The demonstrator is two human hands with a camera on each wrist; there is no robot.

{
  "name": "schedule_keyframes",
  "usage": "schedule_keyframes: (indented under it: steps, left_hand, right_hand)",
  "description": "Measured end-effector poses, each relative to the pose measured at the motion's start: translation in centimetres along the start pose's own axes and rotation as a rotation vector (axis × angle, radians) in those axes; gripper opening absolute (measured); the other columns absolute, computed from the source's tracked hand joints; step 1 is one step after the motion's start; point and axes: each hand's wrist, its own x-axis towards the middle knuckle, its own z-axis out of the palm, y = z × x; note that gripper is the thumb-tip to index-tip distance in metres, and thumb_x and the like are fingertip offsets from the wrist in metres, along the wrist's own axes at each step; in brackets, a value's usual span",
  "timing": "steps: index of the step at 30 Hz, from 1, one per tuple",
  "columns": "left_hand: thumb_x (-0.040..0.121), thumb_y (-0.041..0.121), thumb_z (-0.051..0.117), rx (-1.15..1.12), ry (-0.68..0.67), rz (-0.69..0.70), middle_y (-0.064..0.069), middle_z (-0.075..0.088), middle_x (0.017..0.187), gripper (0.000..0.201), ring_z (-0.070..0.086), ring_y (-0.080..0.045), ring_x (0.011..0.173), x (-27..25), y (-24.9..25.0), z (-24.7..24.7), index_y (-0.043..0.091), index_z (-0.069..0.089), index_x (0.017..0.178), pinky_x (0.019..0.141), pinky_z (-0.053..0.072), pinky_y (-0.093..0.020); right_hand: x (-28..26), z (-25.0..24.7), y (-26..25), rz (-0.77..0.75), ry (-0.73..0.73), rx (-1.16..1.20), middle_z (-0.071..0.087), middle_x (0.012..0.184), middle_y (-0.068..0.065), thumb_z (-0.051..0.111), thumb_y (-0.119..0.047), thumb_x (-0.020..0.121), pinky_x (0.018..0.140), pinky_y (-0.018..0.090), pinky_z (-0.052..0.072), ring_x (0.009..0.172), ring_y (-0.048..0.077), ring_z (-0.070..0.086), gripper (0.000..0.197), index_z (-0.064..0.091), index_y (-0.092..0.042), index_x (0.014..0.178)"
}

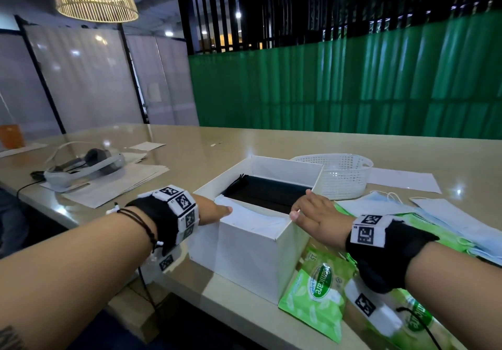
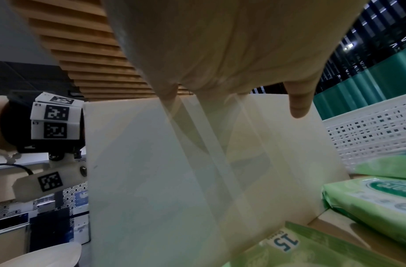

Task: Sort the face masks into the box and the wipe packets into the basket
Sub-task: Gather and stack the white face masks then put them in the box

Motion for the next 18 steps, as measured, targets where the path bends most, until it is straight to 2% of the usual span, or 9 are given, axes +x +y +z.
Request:
schedule_keyframes:
  steps: [2,5,7,8,10,12,13,15,18]
  left_hand:
    - [0.097,0.056,0.022,-0.038,0.010,0.012,-0.006,0.046,0.141,0.059,0.042,-0.021,0.128,-0.5,0.6,-0.3,0.020,0.054,0.131,0.105,0.025,-0.028]
    - [0.099,0.051,0.025,-0.173,0.004,0.040,-0.007,0.059,0.107,0.057,0.051,-0.018,0.092,-1.7,2.0,-1.1,0.016,0.066,0.116,0.088,0.033,-0.026]
    - [0.098,0.051,0.029,-0.185,0.001,0.071,-0.004,0.061,0.084,0.054,0.052,-0.015,0.072,-2.4,3.2,-1.8,0.016,0.066,0.115,0.076,0.040,-0.026]
    - [0.097,0.050,0.032,-0.158,0.001,0.097,-0.002,0.061,0.081,0.050,0.052,-0.013,0.066,-2.9,3.9,-2.2,0.017,0.065,0.116,0.068,0.040,-0.023]
    - [0.097,0.048,0.035,-0.082,0.011,0.182,-0.002,0.067,0.096,0.045,0.058,-0.014,0.072,-4.4,5.3,-3.1,0.019,0.060,0.121,0.068,0.041,-0.022]
    - [0.097,0.046,0.035,-0.035,0.046,0.297,-0.002,0.065,0.112,0.042,0.063,-0.019,0.094,-6.3,6.8,-4.1,0.020,0.056,0.123,0.083,0.044,-0.026]
    - [0.097,0.045,0.036,-0.035,0.056,0.364,-0.001,0.065,0.113,0.041,0.062,-0.019,0.101,-7.3,7.7,-4.6,0.020,0.055,0.122,0.089,0.044,-0.027]
    - [0.097,0.044,0.038,-0.100,0.043,0.500,0.000,0.065,0.109,0.038,0.062,-0.018,0.101,-9.3,9.5,-5.4,0.020,0.055,0.120,0.096,0.045,-0.029]
    - [0.096,0.041,0.043,-0.224,0.015,0.686,0.000,0.064,0.107,0.033,0.063,-0.018,0.101,-11.5,12.5,-5.8,0.022,0.057,0.118,0.098,0.045,-0.028]
  right_hand:
    - [-0.1,-0.2,0.0,0.004,-0.017,-0.006,0.032,0.136,-0.004,0.023,-0.038,0.101,0.112,0.024,0.003,0.145,0.014,-0.005,0.023,0.038,-0.028,0.116]
    - [-0.4,-0.5,-0.4,-0.004,-0.033,-0.006,0.033,0.135,-0.005,0.024,-0.037,0.101,0.111,0.023,0.003,0.145,0.014,-0.004,0.016,0.036,-0.031,0.111]
    - [-0.5,-0.8,-0.6,-0.015,-0.034,-0.015,0.034,0.137,-0.004,0.026,-0.034,0.102,0.111,0.022,0.003,0.145,0.014,0.000,0.025,0.041,-0.027,0.120]
    - [-0.7,-1.0,-0.7,-0.017,-0.030,-0.019,0.033,0.140,-0.003,0.029,-0.033,0.101,0.111,0.022,0.003,0.144,0.015,0.002,0.030,0.042,-0.024,0.126]
    - [-1.2,-1.5,-0.8,-0.032,-0.016,-0.042,0.028,0.148,-0.003,0.038,-0.034,0.099,0.112,0.023,0.007,0.143,0.014,0.009,0.039,0.036,-0.025,0.137]
    - [-2.4,-2.0,-0.2,-0.047,0.015,-0.029,0.024,0.150,-0.003,0.049,-0.035,0.094,0.113,0.026,0.012,0.141,0.014,0.016,0.052,0.028,-0.029,0.141]
    - [-3.3,-2.3,0.3,-0.037,0.038,-0.002,0.025,0.149,-0.003,0.053,-0.034,0.092,0.113,0.027,0.015,0.139,0.015,0.019,0.056,0.027,-0.031,0.142]
    - [-5.4,-3.2,2.1,0.037,0.075,0.052,0.027,0.146,-0.004,0.056,-0.035,0.090,0.112,0.027,0.020,0.137,0.014,0.024,0.057,0.028,-0.034,0.140]
    - [-9.4,-5.5,5.7,0.244,0.058,0.071,0.036,0.135,-0.010,0.052,-0.041,0.091,0.105,0.024,0.028,0.128,0.010,0.036,0.041,0.042,-0.035,0.130]
